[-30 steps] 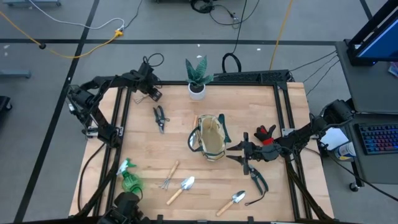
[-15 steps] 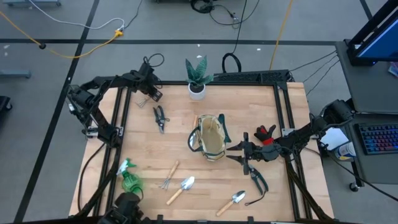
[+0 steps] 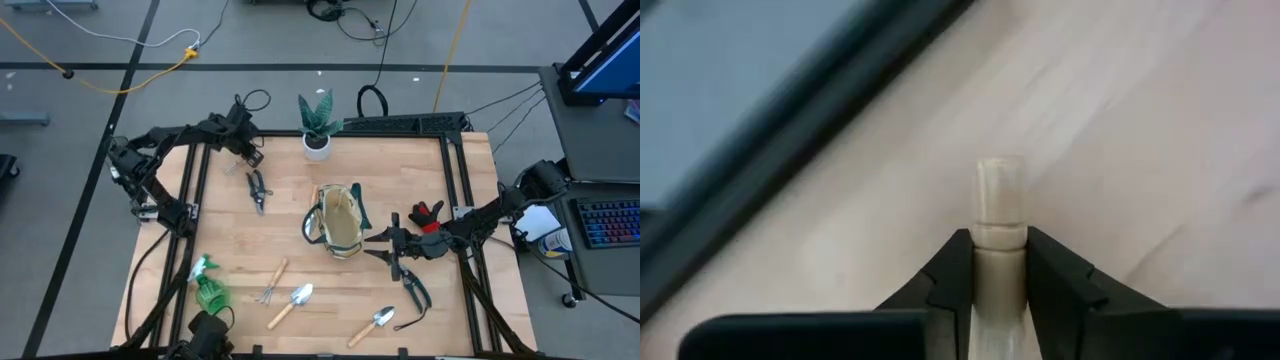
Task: Pick & Place Garden tools in Gardening bag
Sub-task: Put the top brown hand rake into the gardening bag
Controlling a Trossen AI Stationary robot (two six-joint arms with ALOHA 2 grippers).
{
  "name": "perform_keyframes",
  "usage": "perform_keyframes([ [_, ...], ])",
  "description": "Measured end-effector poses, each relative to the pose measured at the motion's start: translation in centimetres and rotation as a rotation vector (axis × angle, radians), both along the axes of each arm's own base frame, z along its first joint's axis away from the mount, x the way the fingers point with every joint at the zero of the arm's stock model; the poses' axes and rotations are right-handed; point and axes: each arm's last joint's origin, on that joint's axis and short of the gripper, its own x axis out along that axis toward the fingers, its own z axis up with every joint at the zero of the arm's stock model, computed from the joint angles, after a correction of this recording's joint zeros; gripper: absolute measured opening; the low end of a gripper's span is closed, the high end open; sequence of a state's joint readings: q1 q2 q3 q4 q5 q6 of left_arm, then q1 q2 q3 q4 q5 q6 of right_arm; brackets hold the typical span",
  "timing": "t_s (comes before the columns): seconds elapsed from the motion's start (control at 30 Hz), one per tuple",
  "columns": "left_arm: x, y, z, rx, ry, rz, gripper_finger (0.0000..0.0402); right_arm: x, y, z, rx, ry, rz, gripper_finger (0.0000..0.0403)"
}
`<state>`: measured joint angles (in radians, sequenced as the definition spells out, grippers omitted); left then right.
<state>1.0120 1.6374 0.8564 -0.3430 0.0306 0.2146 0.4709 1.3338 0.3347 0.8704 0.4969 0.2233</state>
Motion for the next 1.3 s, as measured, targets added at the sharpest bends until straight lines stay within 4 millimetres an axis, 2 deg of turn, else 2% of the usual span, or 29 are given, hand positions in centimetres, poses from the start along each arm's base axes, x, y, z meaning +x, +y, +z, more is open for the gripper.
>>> perform_keyframes([
  [0.2,0.6,-0.7,1.6,0.049,-0.025,-0.027,0.0071,0.0,0.0,0.1,0.004,-0.007,0.000,0.0134],
  [0.4,1.5,-1.6,2.4,0.072,-0.045,-0.062,0.0071,0.0,0.0,0.1,0.006,-0.012,0.000,0.0134],
  [1.3,7.1,-6.2,2.8,0.113,-0.101,-0.303,0.0071,0.0,0.0,0.2,0.010,-0.021,0.000,0.0134],
])
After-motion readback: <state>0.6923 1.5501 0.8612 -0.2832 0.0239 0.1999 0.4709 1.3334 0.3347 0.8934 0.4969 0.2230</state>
